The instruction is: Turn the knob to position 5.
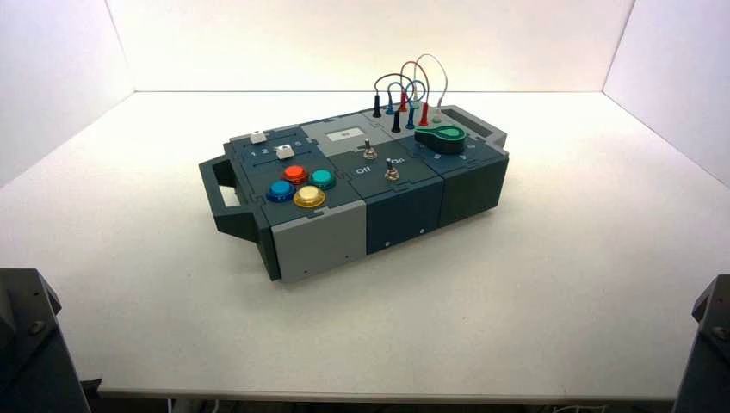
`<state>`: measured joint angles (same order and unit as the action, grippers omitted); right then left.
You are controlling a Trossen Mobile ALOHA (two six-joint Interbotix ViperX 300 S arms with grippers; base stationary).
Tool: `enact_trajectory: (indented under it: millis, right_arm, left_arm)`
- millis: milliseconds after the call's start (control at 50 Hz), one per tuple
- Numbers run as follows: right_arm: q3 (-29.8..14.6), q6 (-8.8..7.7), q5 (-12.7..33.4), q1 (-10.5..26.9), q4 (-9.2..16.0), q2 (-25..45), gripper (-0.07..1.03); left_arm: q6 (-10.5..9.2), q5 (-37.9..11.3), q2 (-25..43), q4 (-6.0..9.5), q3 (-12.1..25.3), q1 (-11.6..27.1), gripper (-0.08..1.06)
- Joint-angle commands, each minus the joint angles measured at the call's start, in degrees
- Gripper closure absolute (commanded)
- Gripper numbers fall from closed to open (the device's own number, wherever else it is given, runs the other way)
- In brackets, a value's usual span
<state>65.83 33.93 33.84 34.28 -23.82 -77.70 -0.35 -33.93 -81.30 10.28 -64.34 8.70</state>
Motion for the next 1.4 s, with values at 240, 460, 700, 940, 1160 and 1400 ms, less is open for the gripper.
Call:
enact_trajectory:
  millis: [240, 460, 700, 940, 1160, 1400]
  right_arm:
    - [-1.41, -0.18, -0.70, 0.18, 0.09, 0.97, 0.98]
    - [-1.41, -0.18, -0.88, 0.35, 0.44, 2.11, 0.98]
    - [-3.34, -0.18, -0.97, 3.34, 3.87, 13.45, 0.98]
    - [-7.73, -0.26, -4.57, 4.39, 8.70, 34.01, 0.98]
    - [-13.97, -0.26, -7.65, 4.48, 9.05, 50.89, 0.98]
    - [-20.04, -0.26, -8.96, 4.39, 9.05, 62.05, 0.98]
  left_arm:
    - [-0.09, 1.32, 1.85, 0.09, 1.23, 0.26, 1.01]
    - [-0.18, 1.14, 1.85, 0.18, 1.32, 0.26, 1.01]
    - [0.00, 1.14, 1.76, 0.09, 0.88, 0.26, 1.01]
    - [0.18, 1.58, 1.76, -0.09, 0.26, 0.26, 1.01]
    - [0.79, 1.32, 0.79, -0.09, 0.35, 0.26, 1.01]
    - [0.97, 0.35, 0.00, 0.00, 0.18, 0.26, 1.01]
